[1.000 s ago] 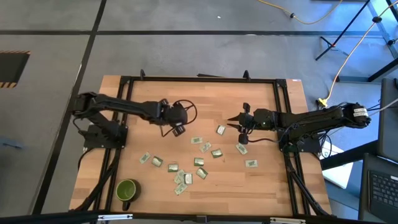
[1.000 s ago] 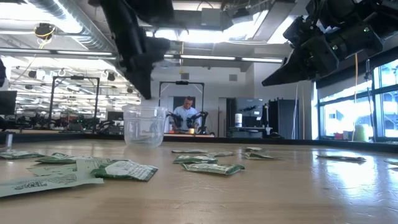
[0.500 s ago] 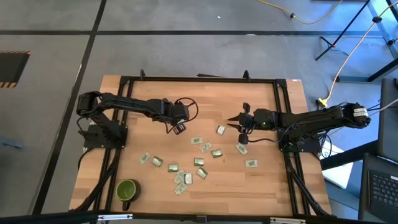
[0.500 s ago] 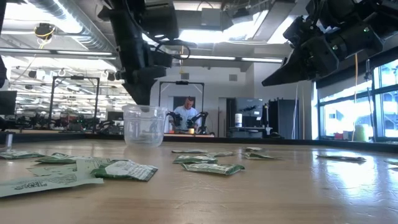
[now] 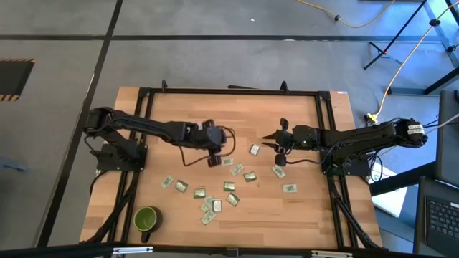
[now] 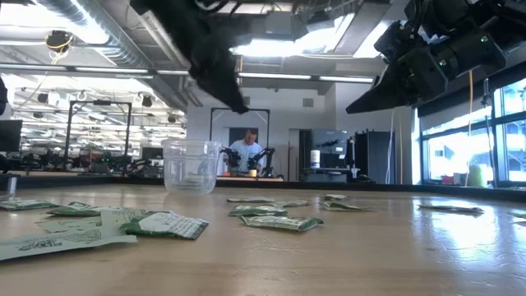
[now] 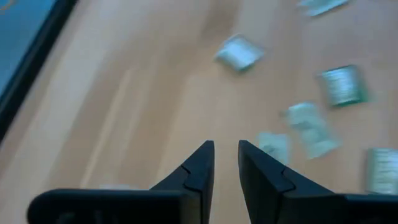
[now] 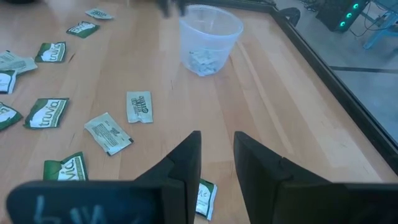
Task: Pick and place Stevia / Truvia into bins
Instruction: Put the light green stevia packet into the transparent container
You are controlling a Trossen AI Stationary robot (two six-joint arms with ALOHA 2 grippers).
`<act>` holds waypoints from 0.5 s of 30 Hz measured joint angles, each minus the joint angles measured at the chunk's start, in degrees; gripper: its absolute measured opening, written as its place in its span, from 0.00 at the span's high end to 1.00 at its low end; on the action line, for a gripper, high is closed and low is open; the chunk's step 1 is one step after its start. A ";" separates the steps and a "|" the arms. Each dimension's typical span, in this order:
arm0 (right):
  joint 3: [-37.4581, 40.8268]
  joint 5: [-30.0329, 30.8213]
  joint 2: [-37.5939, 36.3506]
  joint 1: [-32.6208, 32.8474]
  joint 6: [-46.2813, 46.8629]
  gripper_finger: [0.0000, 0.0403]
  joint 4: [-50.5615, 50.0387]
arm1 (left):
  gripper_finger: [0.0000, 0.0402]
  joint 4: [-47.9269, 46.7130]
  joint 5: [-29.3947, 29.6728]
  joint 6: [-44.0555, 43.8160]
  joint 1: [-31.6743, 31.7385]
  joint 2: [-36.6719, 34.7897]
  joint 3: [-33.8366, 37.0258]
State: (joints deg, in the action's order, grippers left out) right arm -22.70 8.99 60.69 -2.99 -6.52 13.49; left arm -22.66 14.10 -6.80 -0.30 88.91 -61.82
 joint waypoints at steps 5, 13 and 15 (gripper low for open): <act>0.00 0.00 0.00 0.00 0.00 0.75 0.00 | 0.82 -0.04 -2.94 1.67 -1.28 3.61 0.02; 0.00 0.00 0.01 -0.02 0.15 0.75 0.19 | 0.82 3.43 -12.17 3.43 -0.11 11.63 0.04; 0.00 0.00 0.01 -0.01 0.15 0.75 0.18 | 0.82 3.32 -11.67 3.21 0.14 12.78 0.04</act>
State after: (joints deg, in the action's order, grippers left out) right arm -22.70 8.99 60.71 -3.00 -6.37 13.67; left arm -19.33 2.44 -3.59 -0.17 101.69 -61.78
